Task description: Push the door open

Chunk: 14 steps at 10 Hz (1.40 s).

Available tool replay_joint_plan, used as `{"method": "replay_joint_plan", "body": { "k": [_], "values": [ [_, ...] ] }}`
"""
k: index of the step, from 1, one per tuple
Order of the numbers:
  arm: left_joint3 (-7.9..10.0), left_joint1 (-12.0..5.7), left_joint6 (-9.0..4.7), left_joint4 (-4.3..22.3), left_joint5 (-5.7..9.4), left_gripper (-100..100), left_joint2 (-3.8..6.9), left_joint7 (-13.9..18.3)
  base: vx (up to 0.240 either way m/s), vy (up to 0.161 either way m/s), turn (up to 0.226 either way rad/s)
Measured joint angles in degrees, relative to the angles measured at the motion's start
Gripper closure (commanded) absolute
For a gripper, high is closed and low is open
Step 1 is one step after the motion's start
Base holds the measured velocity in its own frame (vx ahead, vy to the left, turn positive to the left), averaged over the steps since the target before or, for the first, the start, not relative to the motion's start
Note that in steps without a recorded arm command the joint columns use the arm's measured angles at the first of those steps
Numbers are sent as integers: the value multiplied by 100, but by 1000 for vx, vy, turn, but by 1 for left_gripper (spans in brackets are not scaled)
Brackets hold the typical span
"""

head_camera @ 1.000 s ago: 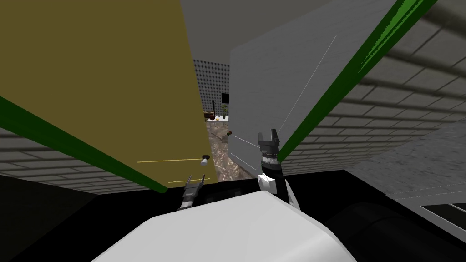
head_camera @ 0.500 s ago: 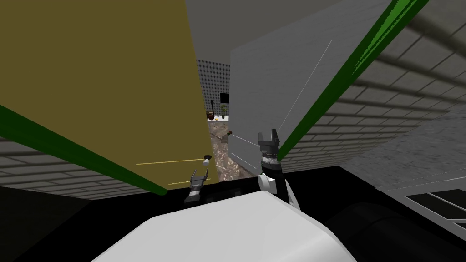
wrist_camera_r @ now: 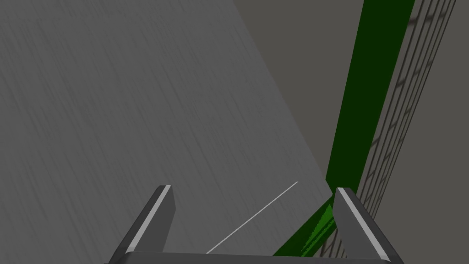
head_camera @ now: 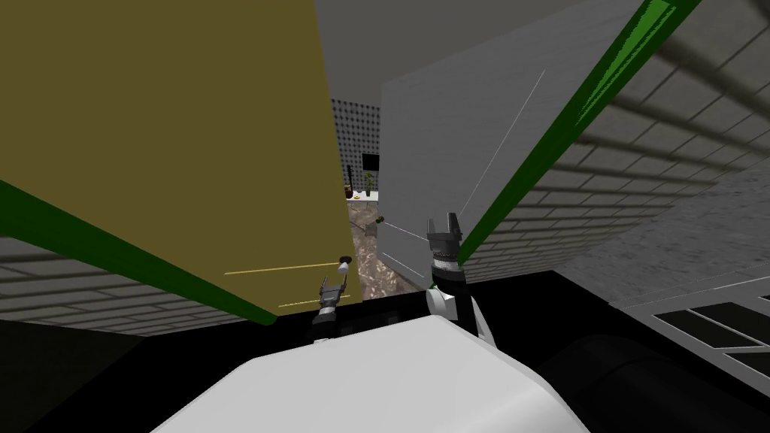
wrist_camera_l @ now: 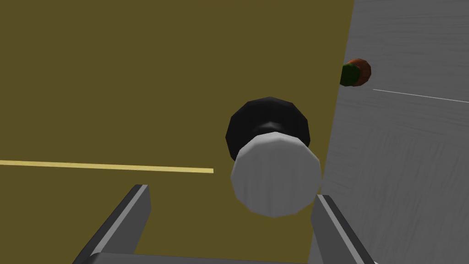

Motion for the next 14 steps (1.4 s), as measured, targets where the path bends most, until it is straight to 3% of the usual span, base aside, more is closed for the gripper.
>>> {"method": "replay_joint_plan", "body": {
  "k": [3,5,8,9,11,13,14],
  "values": [
    [175,-417,29,548,1,-100,-470,-88,-10,88,-81],
    [326,-672,144,795,24,-100,-754,-200,-10,74,-41],
    [425,-885,182,1042,30,-100,-966,-258,-3,36,-28],
    [462,-997,165,1206,30,-100,-1080,-257,-6,45,-65],
    [551,-1091,256,1229,41,-100,-1267,-385,-2,43,-30],
    [590,-1264,234,1492,39,-100,-1395,-355,-2,17,-8],
    [593,-1274,229,1509,39,100,-1403,-348,0,-6,-24]
  ]
}}
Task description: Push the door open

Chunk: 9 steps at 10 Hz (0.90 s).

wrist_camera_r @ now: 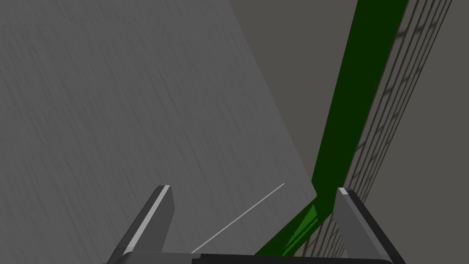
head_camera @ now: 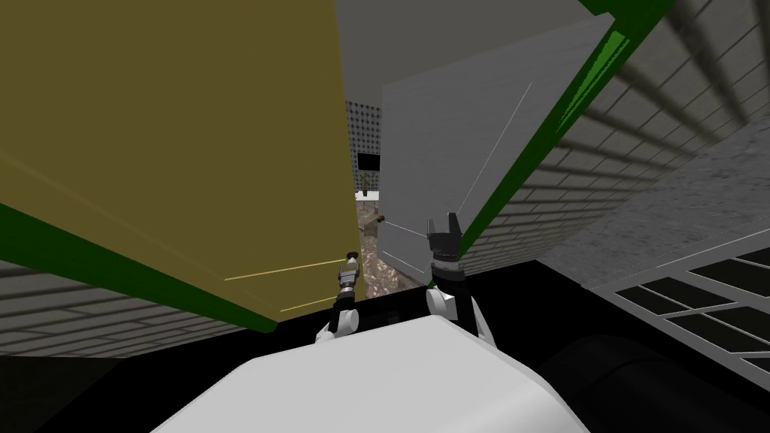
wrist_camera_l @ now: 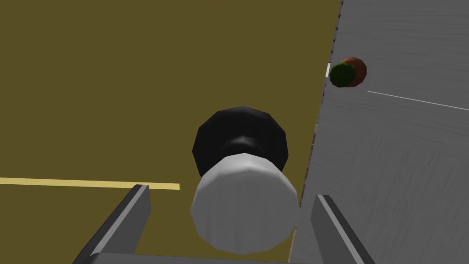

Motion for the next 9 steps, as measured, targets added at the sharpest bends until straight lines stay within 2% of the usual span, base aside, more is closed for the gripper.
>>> {"method": "replay_joint_plan", "body": {
  "k": [6,7,8,9],
  "values": [
    [-14,8,15,-20,-5,100,-6,-5,8,-2,-7],
    [51,-35,5,82,-33,100,-10,35,93,-3,-61],
    [125,19,53,3,-54,100,29,20,112,11,-35],
    [216,145,181,-261,-60,100,78,-106,102,17,0]
  ]
}}
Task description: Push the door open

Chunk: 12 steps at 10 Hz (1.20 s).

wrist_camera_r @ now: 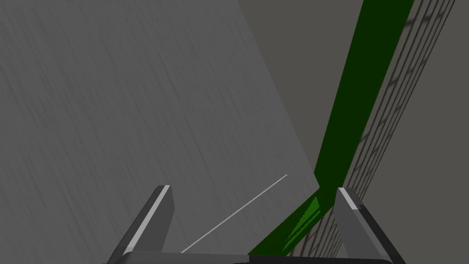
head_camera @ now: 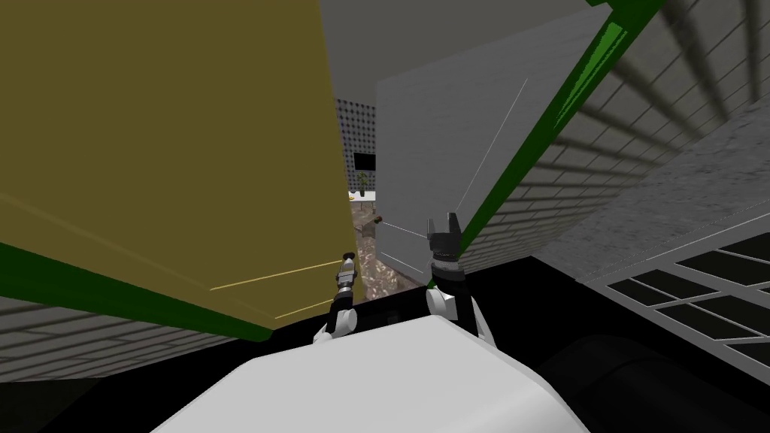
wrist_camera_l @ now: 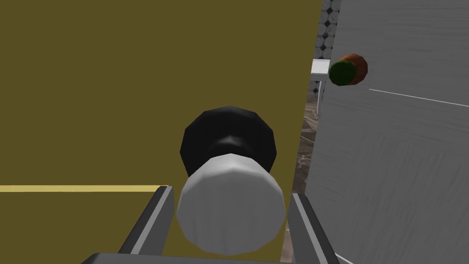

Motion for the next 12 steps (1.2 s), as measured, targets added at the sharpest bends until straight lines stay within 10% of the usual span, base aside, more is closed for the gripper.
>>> {"method": "replay_joint_plan", "body": {
  "k": [2,6,9,12],
  "values": [
    [80,-173,-106,261,-46,100,-16,123,96,18,-14],
    [285,-7,-38,-19,-110,100,58,34,51,13,-20],
    [360,-291,-242,522,-149,100,-20,258,23,0,-13],
    [441,-85,-40,94,-140,100,27,30,27,9,-14]
  ]
}}
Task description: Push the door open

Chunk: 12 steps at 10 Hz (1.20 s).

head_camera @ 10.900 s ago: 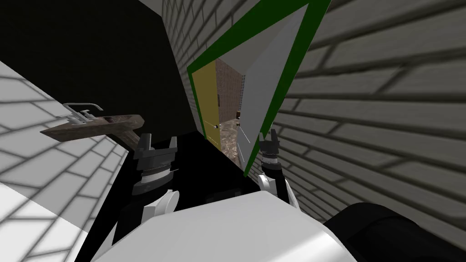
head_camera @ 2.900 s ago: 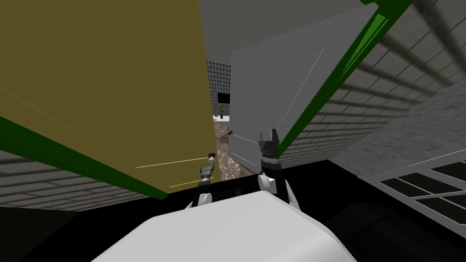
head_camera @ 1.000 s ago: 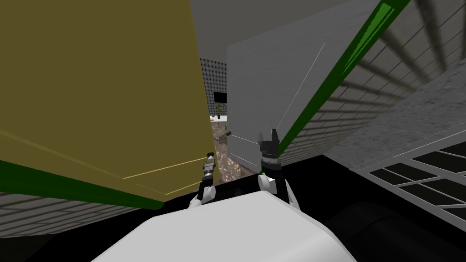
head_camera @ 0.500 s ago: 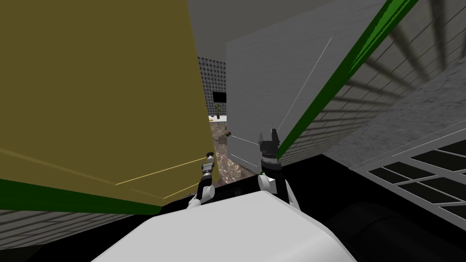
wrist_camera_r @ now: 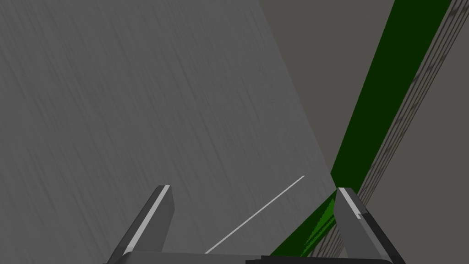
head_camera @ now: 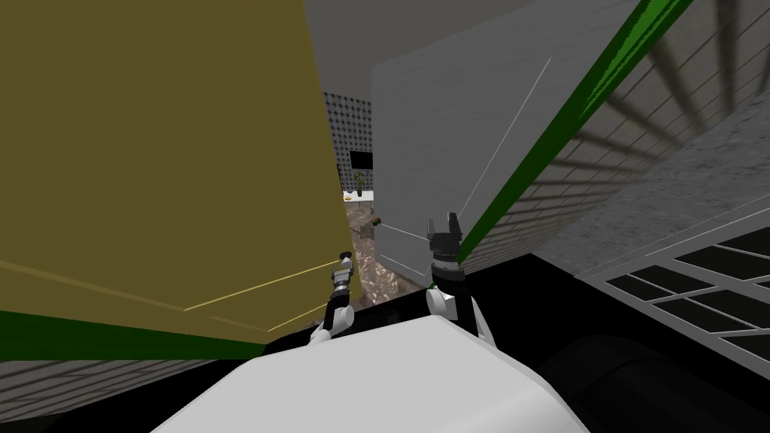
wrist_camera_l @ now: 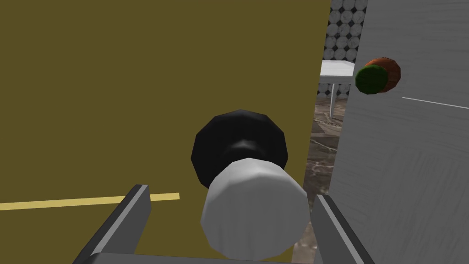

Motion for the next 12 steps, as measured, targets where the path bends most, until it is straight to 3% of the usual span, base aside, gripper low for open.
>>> {"method": "replay_joint_plan", "body": {
  "k": [2,3,4,5,6,8,10,11,12],
  "values": [
    [65,-165,-117,293,-21,100,-90,69,15,2,-17],
    [76,116,93,-255,-6,100,33,-85,20,-8,26],
    [75,91,118,-235,-9,100,35,-105,11,1,28],
    [49,-69,-65,119,-40,100,-24,39,-5,6,-15],
    [43,-167,-147,304,-44,100,-24,162,-13,-8,-18],
    [87,3,13,-29,-35,100,48,64,28,-1,-2],
    [139,10,5,-10,-54,100,30,40,26,3,-19],
    [176,93,91,-195,-46,100,52,-39,14,4,18],
    [182,-38,31,4,-54,100,22,8,29,4,-39]
  ]
}}
